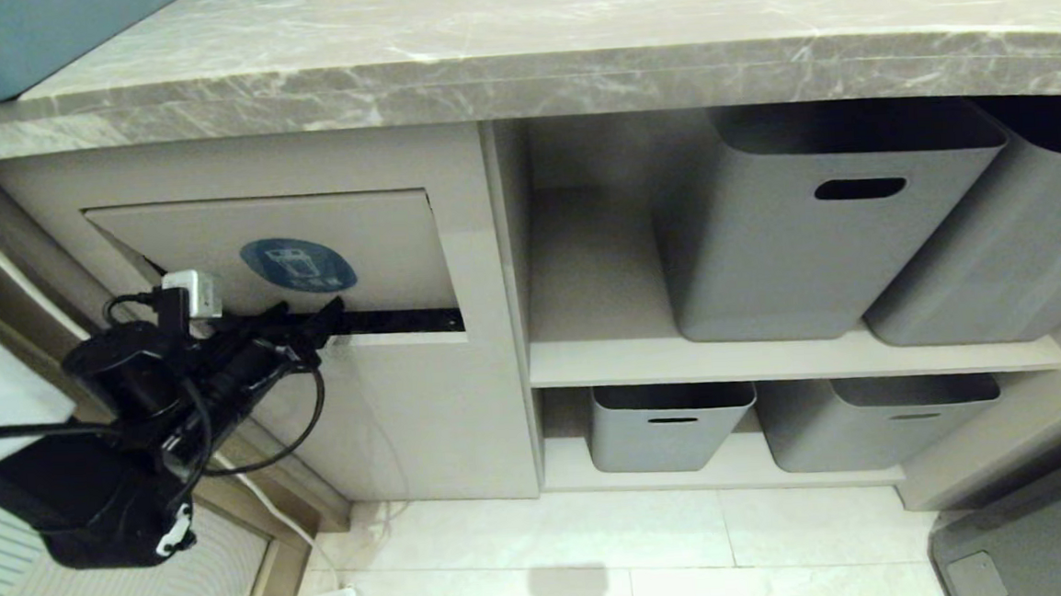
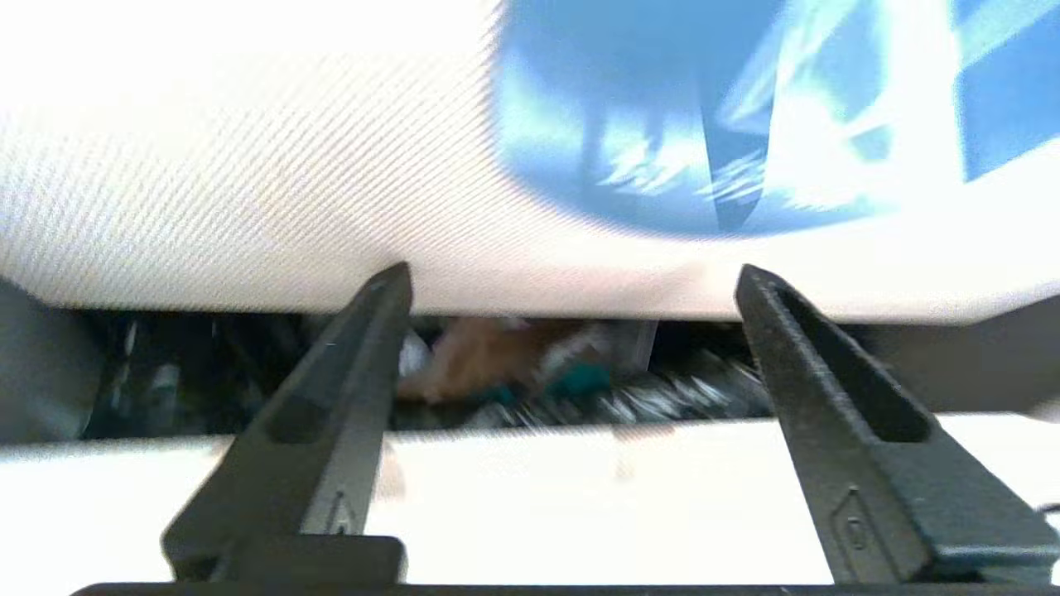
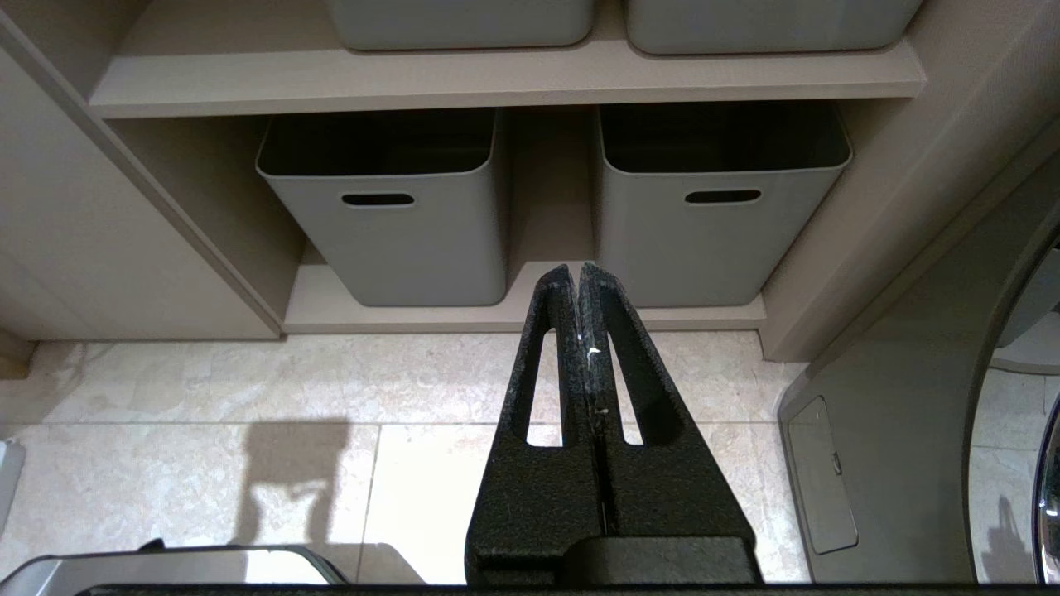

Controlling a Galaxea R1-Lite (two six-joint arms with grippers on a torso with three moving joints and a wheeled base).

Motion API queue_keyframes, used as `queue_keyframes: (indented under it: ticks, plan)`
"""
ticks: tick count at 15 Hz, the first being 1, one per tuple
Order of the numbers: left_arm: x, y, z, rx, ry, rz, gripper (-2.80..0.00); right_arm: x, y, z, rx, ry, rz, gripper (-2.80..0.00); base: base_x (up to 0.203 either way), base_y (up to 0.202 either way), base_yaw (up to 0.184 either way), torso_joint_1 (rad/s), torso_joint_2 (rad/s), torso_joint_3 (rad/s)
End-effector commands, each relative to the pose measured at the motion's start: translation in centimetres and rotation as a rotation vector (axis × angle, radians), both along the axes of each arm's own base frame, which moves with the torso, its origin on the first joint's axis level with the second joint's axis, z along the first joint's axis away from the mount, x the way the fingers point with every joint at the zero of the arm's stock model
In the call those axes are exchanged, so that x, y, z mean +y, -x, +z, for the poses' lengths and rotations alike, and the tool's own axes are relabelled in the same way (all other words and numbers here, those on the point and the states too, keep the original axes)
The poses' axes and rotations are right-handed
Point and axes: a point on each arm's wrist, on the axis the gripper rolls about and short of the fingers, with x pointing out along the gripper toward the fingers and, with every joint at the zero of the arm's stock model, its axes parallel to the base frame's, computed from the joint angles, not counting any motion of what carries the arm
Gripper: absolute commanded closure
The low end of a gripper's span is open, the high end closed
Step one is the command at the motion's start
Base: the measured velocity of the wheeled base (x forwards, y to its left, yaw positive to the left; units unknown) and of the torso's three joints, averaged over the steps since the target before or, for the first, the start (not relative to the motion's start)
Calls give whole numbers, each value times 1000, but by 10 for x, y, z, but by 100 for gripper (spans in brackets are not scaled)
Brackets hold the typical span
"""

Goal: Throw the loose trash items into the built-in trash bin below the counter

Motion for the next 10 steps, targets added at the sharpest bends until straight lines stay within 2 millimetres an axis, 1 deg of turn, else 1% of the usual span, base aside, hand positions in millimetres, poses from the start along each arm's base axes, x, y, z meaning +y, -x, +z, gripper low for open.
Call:
queue_keyframes:
  ticks: [1, 2, 3, 7, 10]
  plan:
    - [-4, 25, 18, -30, 9, -11, -280, 0, 0, 0, 2, 1, 0, 0, 0, 0, 0, 0, 0, 0]
    - [-5, 39, 20, -20, 13, -14, -280, 0, 0, 0, 2, 1, 0, 0, 0, 0, 0, 0, 0, 0]
    - [-6, 52, 23, -15, 16, -16, 0, 0, 0, 0, 2, 0, 0, 0, 0, 0, 0, 0, 0, 0]
    - [-3, 103, 35, -23, 26, -13, 0, 0, 0, 0, 2, -1, 0, 0, 0, 0, 0, 0, 0, 0]
    - [1, 152, 38, -34, 26, -8, 0, 0, 0, 0, 1, 0, 0, 0, 0, 0, 0, 0, 0, 0]
